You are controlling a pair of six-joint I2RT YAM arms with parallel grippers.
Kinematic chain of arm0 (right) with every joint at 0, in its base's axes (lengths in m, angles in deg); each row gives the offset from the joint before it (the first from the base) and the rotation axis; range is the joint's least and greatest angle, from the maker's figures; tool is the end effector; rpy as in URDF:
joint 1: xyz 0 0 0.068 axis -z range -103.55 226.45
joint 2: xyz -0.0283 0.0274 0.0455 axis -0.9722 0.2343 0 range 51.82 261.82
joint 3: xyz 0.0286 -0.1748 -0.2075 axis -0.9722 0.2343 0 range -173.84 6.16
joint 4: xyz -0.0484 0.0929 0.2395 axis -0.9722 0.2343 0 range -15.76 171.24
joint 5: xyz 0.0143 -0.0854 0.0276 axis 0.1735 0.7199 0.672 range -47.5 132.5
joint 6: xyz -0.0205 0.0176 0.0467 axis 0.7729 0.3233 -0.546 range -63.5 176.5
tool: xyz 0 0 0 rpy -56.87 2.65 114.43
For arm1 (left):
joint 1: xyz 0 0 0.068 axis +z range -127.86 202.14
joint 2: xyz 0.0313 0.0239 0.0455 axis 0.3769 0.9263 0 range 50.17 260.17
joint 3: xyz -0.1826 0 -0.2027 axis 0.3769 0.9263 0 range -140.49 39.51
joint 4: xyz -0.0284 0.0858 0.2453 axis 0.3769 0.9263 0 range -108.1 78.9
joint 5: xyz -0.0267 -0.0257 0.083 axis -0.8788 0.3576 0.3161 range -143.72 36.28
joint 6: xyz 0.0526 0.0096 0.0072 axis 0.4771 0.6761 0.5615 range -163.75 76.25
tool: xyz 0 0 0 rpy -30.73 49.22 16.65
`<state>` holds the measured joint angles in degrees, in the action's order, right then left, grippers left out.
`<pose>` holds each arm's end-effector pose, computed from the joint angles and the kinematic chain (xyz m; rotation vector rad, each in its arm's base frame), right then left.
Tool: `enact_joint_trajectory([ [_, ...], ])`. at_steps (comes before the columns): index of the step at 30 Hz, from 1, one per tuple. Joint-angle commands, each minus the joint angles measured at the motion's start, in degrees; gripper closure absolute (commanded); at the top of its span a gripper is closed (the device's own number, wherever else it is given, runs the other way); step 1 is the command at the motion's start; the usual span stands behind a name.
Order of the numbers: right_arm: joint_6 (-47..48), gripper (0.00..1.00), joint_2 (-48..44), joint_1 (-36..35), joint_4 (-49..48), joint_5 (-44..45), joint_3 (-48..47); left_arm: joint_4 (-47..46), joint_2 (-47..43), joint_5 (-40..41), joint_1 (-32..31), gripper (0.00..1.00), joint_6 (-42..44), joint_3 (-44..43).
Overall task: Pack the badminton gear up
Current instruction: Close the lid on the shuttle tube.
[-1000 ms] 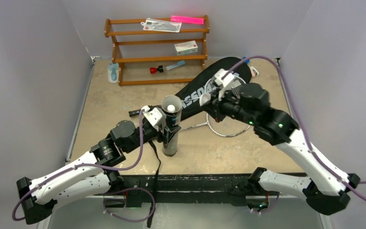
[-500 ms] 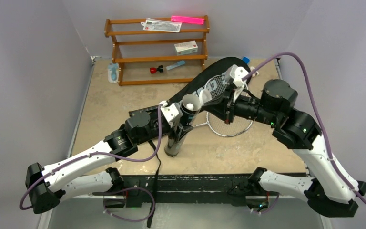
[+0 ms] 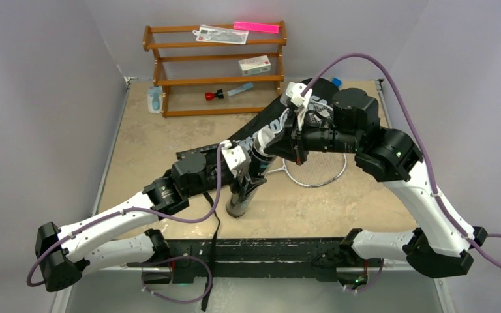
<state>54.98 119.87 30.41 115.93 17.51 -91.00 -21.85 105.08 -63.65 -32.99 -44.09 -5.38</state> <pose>0.1348 0.1616 0.5068 -1.0050 1.5875 0.9730 0.1255 -0.1909 0.3341 0.9264 1.4911 -0.8644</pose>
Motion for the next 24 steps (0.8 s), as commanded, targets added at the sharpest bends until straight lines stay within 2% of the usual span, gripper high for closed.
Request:
enact_joint_trajectory([
  [1,-0.3,1.0,0.5,0.2,4.4,-1.3,-5.0,0.2,-0.2,-3.1,0.1,0.49,0.1,0.7],
  [15,1.3,1.0,1.2,0.2,13.0,0.5,-10.3,1.4,0.2,-7.3,0.1,0.49,4.1,0.5],
  [24,1.3,1.0,2.0,0.2,14.0,-0.2,-9.9,1.0,1.0,-7.8,0.1,0.49,4.0,0.2],
])
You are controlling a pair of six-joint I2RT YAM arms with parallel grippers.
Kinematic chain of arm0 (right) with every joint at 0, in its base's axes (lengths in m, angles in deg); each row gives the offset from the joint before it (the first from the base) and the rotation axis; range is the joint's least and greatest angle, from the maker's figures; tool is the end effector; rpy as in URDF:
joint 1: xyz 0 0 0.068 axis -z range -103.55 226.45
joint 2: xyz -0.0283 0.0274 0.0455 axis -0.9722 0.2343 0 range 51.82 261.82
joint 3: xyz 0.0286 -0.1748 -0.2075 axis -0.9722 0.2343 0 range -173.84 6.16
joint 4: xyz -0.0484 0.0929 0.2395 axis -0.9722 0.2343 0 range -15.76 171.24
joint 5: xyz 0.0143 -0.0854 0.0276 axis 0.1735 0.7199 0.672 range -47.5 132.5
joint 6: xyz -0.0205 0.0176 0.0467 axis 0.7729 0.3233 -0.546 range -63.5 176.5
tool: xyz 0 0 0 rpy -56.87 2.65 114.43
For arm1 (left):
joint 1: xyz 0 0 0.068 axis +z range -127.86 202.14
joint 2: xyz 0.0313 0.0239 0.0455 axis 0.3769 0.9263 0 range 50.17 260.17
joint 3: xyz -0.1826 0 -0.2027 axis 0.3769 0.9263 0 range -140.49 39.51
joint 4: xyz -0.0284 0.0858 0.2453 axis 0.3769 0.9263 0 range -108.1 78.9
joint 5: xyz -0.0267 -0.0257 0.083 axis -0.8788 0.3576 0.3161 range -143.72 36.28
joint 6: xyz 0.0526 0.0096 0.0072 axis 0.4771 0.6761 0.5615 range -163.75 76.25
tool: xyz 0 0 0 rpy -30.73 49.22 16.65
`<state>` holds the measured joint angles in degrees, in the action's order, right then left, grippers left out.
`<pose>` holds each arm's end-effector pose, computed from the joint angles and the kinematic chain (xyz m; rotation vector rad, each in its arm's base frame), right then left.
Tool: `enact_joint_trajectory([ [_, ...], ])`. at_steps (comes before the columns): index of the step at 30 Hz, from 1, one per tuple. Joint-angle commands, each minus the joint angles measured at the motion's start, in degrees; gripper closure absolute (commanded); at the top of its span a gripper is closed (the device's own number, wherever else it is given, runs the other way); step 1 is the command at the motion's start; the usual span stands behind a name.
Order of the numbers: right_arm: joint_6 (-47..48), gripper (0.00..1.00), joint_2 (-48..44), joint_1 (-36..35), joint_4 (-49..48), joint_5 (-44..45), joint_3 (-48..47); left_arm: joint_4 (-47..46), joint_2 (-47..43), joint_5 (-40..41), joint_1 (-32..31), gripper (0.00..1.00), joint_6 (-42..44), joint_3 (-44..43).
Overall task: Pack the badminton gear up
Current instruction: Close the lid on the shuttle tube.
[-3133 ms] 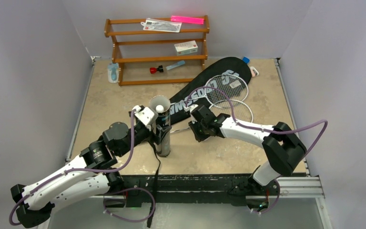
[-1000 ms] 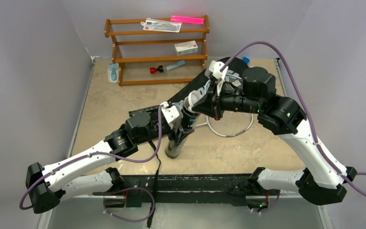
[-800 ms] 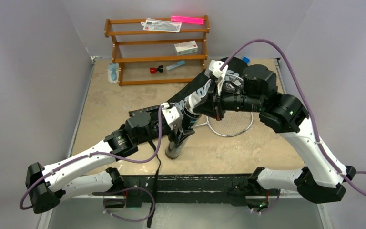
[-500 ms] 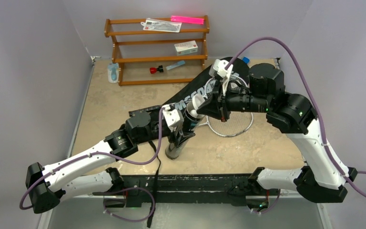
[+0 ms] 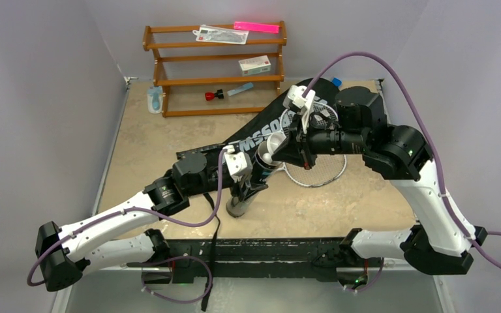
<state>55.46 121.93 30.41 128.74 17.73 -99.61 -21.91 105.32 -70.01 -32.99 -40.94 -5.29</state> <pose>0.1245 0.1507 0.5190 -1.0362 1.6954 0.9561 0.1224 -0.1931 0.3329 1.0448 1.4250 -0.9144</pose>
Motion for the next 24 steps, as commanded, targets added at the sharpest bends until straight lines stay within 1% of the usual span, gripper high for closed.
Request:
enact_joint_trajectory([
  [1,0.8,1.0,-0.1,0.2,1.0,-0.5,-1.1,1.0,0.8,-1.6,0.1,0.49,0.8,0.1],
  [8,0.8,1.0,0.3,0.2,1.4,-2.0,-1.7,0.6,1.8,-2.0,0.1,0.49,0.6,-0.4],
  [19,0.8,1.0,-0.1,0.2,5.4,-1.5,-2.4,0.6,1.8,-2.4,0.1,0.49,0.8,-0.4],
  [23,0.8,0.97,0.3,0.2,5.8,-2.3,-2.2,0.6,2.0,-2.8,0.1,0.49,0.8,-0.4],
  [24,0.8,0.95,0.3,0.2,5.7,-2.3,-2.0,0.5,2.1,-2.9,0.0,0.49,0.8,-0.4],
])
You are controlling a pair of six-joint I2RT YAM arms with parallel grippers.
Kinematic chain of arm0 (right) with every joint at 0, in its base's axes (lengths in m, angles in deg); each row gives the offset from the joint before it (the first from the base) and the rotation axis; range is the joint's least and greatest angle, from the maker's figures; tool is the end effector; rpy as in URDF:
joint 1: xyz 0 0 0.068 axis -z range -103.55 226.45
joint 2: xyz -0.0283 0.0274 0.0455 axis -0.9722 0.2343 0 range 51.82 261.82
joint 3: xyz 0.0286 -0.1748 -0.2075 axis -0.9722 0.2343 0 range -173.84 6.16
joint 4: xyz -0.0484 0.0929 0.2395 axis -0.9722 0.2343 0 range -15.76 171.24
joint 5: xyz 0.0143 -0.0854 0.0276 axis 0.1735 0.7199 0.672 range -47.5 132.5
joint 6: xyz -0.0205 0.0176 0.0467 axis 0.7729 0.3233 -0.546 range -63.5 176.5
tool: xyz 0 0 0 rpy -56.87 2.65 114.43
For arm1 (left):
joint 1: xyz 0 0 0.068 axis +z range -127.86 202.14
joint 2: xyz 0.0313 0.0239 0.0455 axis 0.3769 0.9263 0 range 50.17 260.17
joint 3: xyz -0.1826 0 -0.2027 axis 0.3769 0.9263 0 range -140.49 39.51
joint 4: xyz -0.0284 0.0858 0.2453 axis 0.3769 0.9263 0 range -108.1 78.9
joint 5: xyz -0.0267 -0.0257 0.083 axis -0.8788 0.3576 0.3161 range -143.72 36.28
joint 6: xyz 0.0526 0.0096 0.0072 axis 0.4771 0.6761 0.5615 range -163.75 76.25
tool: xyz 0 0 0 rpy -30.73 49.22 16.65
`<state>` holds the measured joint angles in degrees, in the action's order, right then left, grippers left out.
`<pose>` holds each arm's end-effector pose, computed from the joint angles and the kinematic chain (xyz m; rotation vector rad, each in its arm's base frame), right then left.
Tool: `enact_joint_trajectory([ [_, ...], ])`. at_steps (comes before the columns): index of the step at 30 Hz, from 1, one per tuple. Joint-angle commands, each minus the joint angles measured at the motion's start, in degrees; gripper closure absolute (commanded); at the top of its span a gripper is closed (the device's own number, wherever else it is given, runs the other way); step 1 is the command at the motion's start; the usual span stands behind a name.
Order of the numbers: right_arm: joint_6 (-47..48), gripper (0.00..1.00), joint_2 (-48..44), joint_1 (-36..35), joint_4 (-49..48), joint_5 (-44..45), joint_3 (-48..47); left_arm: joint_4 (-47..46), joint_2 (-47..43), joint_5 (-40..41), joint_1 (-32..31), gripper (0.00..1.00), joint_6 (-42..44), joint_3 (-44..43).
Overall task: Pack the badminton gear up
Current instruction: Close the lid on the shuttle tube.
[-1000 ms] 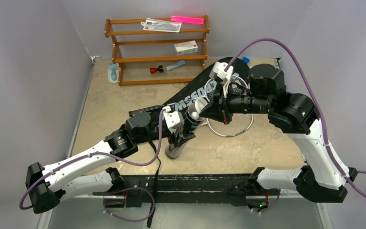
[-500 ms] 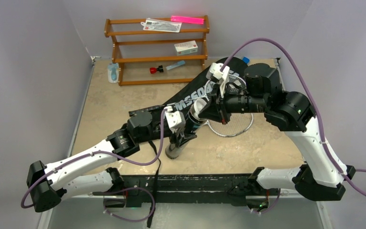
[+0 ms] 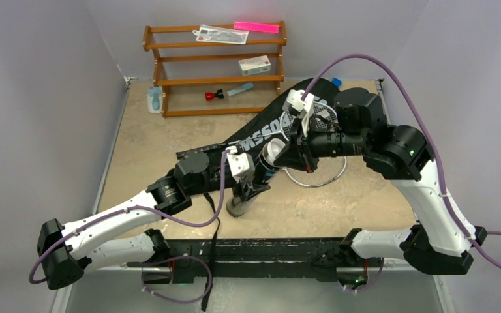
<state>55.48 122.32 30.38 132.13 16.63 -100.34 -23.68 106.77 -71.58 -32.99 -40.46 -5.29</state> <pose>0.1228 0.1500 0.5153 -1.0627 1.7440 0.9699 0.1248 -0.1983 0.3309 1.0672 1.4040 -0.9315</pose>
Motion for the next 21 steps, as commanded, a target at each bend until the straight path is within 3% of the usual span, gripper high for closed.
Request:
enact_joint_trajectory([
  [1,0.8,0.92,0.0,0.2,2.2,-1.2,-1.2,2.2,0.6,-1.4,0.0,0.49,0.3,-0.4],
  [9,0.6,0.68,0.6,0.2,1.8,-1.4,-0.9,2.4,0.4,-1.7,0.0,0.49,0.2,-0.5],
  [21,-1.4,0.54,0.9,0.2,0.2,-0.3,-5.3,2.3,-0.1,-2.0,0.0,0.49,0.1,-0.4],
])
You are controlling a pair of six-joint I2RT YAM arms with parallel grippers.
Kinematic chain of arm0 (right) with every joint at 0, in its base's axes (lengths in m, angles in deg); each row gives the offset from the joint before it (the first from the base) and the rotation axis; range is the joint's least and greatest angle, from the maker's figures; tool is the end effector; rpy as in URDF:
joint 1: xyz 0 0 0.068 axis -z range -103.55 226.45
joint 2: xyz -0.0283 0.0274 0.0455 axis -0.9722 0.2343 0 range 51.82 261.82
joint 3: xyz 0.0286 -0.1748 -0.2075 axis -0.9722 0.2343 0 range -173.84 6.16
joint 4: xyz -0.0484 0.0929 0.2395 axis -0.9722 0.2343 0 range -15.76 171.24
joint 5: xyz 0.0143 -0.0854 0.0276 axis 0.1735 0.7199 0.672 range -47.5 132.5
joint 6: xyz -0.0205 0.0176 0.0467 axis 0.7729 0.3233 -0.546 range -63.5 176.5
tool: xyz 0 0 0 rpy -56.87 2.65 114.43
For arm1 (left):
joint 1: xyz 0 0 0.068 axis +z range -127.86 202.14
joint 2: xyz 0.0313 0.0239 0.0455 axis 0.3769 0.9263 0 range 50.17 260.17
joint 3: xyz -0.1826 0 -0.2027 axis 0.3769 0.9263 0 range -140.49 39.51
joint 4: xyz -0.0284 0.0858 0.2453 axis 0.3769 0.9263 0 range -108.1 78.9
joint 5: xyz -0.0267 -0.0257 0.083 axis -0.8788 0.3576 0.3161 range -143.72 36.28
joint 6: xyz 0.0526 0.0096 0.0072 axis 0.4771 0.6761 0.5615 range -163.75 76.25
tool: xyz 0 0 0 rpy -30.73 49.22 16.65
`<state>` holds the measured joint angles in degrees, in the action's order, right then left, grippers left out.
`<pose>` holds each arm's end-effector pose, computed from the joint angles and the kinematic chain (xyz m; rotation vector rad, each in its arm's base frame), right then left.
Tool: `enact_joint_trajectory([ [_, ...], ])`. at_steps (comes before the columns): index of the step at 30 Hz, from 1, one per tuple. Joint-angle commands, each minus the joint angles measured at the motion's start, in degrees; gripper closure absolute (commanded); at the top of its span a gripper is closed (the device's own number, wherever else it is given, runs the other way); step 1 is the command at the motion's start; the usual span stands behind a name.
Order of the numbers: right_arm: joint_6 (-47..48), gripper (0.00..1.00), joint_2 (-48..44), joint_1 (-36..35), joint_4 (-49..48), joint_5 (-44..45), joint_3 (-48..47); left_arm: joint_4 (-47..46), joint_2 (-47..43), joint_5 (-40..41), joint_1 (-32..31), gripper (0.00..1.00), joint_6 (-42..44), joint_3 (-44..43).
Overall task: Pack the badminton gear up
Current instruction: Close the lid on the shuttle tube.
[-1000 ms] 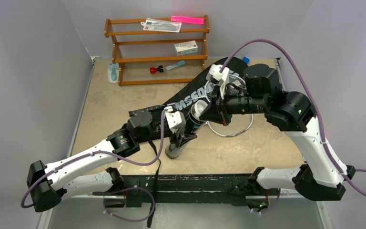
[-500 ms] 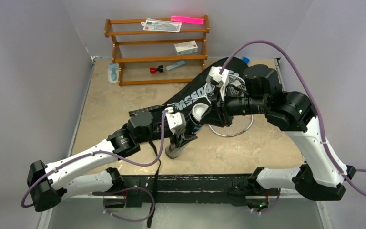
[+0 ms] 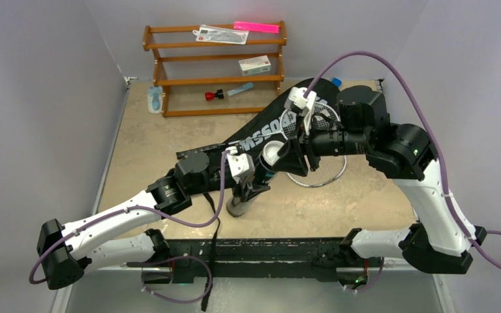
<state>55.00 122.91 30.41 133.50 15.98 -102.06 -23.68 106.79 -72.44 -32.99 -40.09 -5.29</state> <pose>0.1215 0.1490 0.5191 -1.0640 1.7509 0.9853 0.1244 -0.1985 0.3308 1.0819 1.3944 -0.9390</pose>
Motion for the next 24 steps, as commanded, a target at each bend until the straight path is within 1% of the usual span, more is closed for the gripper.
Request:
enact_joint_trajectory([
  [1,-1.2,0.53,0.4,0.2,-1.5,0.5,-4.0,2.3,-0.2,-1.1,0.0,0.49,-0.3,-0.4],
  [4,-2.0,0.52,0.1,0.2,-2.5,0.7,-4.6,2.3,-0.6,-1.1,0.0,0.49,-0.3,-0.3],
  [8,-3.3,0.52,-1.3,0.2,-5.8,5.1,-4.5,0.3,-2.1,0.1,0.0,0.49,-1.5,0.6],
  [12,-4.2,0.53,-3.7,0.2,-10.7,7.9,-3.0,-5.8,-4.1,-0.1,0.0,0.49,-3.2,2.4],
  [16,-4.8,0.57,-5.2,0.2,-14.6,9.2,-2.1,-11.6,-4.7,0.8,0.0,0.49,-5.1,3.7],
  [21,-4.5,0.59,-4.3,0.2,-15.3,9.4,-3.3,-14.8,-3.5,0.9,0.0,0.49,-5.1,3.3],
  [24,-4.2,0.61,-3.9,0.2,-16.1,9.4,-3.1,-18.5,-2.7,1.9,0.0,0.49,-4.9,4.0],
])
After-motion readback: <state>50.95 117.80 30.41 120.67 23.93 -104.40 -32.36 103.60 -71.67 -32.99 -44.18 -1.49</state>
